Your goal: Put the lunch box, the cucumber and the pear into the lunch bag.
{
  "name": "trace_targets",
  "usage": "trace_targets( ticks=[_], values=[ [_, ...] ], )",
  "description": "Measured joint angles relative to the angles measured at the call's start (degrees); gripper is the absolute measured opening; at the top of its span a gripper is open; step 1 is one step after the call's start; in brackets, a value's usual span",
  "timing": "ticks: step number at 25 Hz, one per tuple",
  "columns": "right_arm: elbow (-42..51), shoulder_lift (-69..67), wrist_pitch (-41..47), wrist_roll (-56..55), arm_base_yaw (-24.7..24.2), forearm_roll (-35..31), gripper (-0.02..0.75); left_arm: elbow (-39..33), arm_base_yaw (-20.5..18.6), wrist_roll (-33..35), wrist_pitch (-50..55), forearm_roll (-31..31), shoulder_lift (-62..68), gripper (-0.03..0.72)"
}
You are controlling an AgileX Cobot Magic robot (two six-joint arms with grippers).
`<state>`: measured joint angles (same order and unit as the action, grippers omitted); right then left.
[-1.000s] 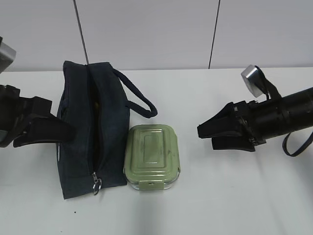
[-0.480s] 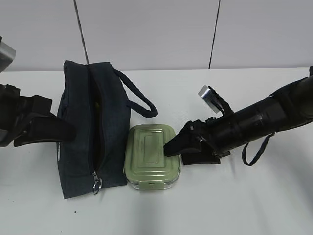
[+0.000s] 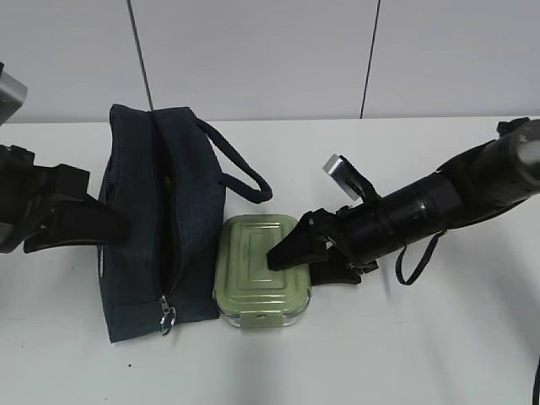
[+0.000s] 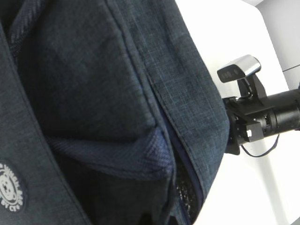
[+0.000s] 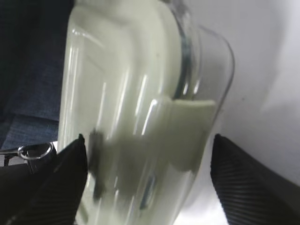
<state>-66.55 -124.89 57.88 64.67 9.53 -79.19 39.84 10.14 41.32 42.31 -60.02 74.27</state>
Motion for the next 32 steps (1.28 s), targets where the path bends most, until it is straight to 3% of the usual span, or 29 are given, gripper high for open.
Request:
trace_targets(
  ticks=[4, 8, 11, 21, 32],
  values=[
    [-0.4, -0.6, 1.1, -0.5, 0.0, -0.8, 0.561, 0.0, 0.0, 0.0, 0.0, 0.0, 0.0, -0.014],
    [-0.7, -0.6, 1.5, -0.8, 0.0, -1.0, 0.44, 0.0, 0.0, 0.0, 0.0, 0.1, 0.0, -0.014],
    [-0.7, -0.6, 2.0, -1.0, 0.0, -1.1, 0.407, 0.0, 0.0, 0.0, 0.0, 0.5, 0.0, -0.014],
    [-0.8, -0.7, 4.5, -1.1, -1.2, 0.0, 0.397, 0.0, 0.0, 0.0, 0.0, 0.6, 0.0, -0.015],
    [-0.9, -0.8, 6.0, -1.0, -11.3, 1.3, 0.395, 0.0, 0.0, 0.0, 0.2, 0.7, 0.0, -0.015]
  ],
)
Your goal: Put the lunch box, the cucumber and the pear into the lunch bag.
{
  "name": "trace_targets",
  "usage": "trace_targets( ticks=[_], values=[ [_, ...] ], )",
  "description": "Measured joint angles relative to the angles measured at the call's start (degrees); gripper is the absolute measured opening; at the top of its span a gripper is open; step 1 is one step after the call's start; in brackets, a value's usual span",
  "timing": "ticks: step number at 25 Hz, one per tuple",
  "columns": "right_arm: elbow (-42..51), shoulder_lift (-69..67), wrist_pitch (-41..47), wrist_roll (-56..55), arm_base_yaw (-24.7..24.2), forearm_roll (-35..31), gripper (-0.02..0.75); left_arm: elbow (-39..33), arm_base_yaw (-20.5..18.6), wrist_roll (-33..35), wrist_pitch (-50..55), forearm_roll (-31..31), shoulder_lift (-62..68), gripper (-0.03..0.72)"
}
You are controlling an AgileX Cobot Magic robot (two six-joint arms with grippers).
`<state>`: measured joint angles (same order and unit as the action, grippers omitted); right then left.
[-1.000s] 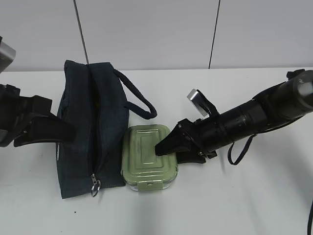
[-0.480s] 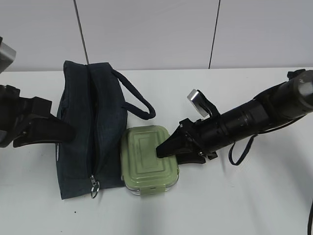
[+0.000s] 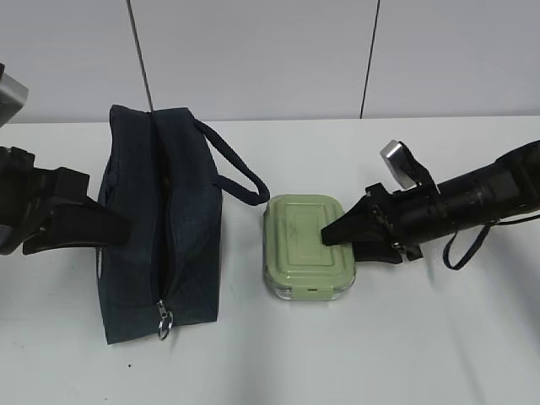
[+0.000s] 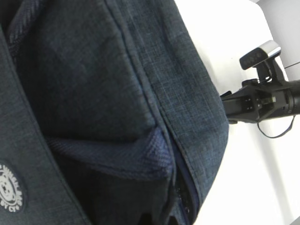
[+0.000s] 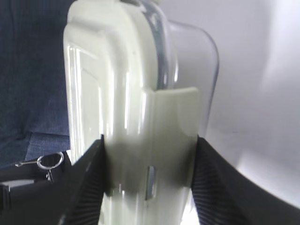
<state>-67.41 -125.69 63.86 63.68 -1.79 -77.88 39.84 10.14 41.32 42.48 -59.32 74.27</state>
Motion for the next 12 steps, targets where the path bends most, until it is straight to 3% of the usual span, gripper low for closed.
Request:
trace_targets(
  ticks=[12],
  values=[
    [-4.2, 6.3, 0.3, -0.9, -1.8, 1.3, 0.395, 0.0, 0.0, 0.0, 0.1, 0.0, 0.0, -0.015]
  ],
)
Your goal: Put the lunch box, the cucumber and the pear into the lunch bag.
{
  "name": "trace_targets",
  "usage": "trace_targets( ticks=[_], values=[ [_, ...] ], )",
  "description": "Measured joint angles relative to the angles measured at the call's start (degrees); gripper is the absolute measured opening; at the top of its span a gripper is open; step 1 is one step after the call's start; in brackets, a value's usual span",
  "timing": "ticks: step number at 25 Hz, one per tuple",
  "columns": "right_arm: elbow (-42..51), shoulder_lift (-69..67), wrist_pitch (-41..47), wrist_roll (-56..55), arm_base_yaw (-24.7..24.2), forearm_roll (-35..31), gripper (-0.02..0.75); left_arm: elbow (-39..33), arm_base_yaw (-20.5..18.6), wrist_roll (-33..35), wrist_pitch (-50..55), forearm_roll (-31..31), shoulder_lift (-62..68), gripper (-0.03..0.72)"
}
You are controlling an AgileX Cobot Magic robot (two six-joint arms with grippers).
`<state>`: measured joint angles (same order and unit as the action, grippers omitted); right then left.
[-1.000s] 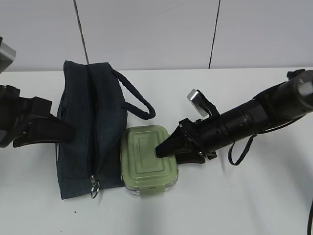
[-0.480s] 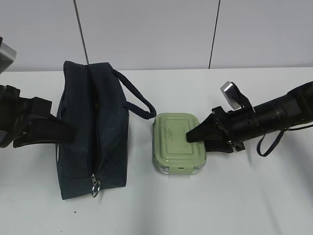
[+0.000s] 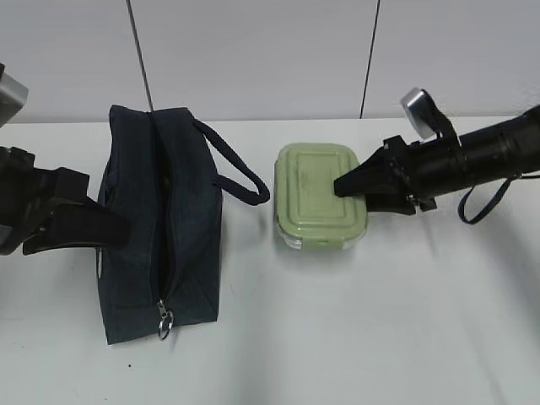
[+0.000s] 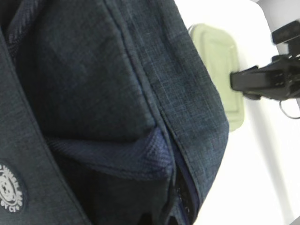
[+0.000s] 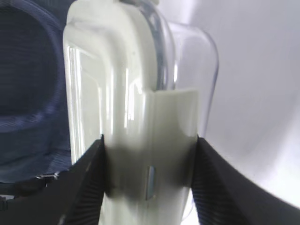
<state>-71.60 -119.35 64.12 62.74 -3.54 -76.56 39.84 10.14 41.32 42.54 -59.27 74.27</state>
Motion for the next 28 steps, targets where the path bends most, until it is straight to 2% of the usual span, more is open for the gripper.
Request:
trace_targets(
  ticks=[7, 12, 18, 24, 28],
  values=[
    [-7.6, 5.8, 1.3, -4.4, 0.0, 1.2, 0.394, 0.0, 0.0, 0.0, 0.0, 0.0, 0.0, -0.015],
    [-13.9, 7.3, 1.8, -7.4, 0.9, -1.5, 0.394, 0.0, 0.0, 0.0, 0.0, 0.0, 0.0, -0.015],
    [-19.4, 7.4, 2.1, -8.1, 7.1, -5.4, 0.393, 0.0, 0.0, 0.0, 0.0, 0.0, 0.0, -0.015],
    [-20.6, 7.4, 2.1, -8.2, 16.0, -5.9, 0.392, 0.0, 0.0, 0.0, -0.5, 0.0, 0.0, -0.015],
    [-20.7, 6.9, -0.6, -8.2, 19.4, -6.0, 0.392, 0.0, 0.0, 0.0, -1.0, 0.0, 0.0, -0.015]
  ],
)
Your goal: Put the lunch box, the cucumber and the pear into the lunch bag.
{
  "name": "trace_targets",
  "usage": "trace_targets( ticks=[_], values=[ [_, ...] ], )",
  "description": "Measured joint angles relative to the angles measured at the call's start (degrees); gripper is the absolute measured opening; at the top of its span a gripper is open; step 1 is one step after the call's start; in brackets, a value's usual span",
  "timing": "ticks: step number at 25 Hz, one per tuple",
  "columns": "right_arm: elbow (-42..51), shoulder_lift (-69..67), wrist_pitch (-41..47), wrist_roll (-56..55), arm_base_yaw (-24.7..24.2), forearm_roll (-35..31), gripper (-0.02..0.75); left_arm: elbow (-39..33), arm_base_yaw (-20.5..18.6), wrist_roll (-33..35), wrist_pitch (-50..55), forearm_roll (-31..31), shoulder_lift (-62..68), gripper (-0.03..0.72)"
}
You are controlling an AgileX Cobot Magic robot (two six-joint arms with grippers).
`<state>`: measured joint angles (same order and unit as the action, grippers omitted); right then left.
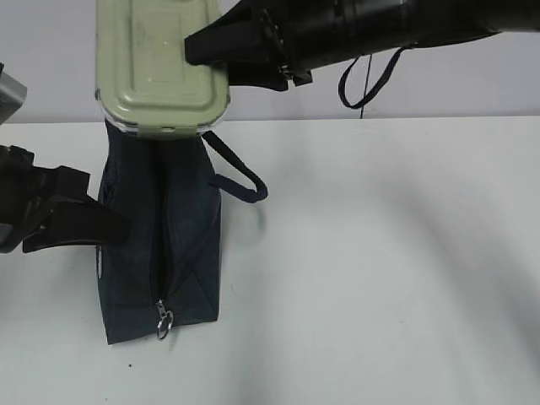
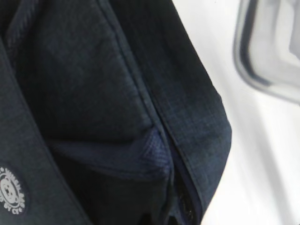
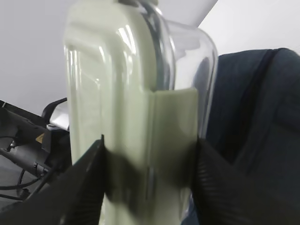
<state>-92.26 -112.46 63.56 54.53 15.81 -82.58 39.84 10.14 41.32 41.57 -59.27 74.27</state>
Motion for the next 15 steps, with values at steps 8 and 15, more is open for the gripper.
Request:
trace_targets(
  ticks=[8, 15],
  values=[
    [-0.1, -5.9, -2.0, 0.0, 1.6, 0.6, 0.392, 0.0, 0.0, 0.0, -0.2, -0.1, 0.0, -0.015],
    [-0.3, -7.4, -3.7, -2.1, 1.6, 10.6, 0.392, 0.0, 0.0, 0.0, -0.2, -0.1, 0.0, -0.015]
  ],
)
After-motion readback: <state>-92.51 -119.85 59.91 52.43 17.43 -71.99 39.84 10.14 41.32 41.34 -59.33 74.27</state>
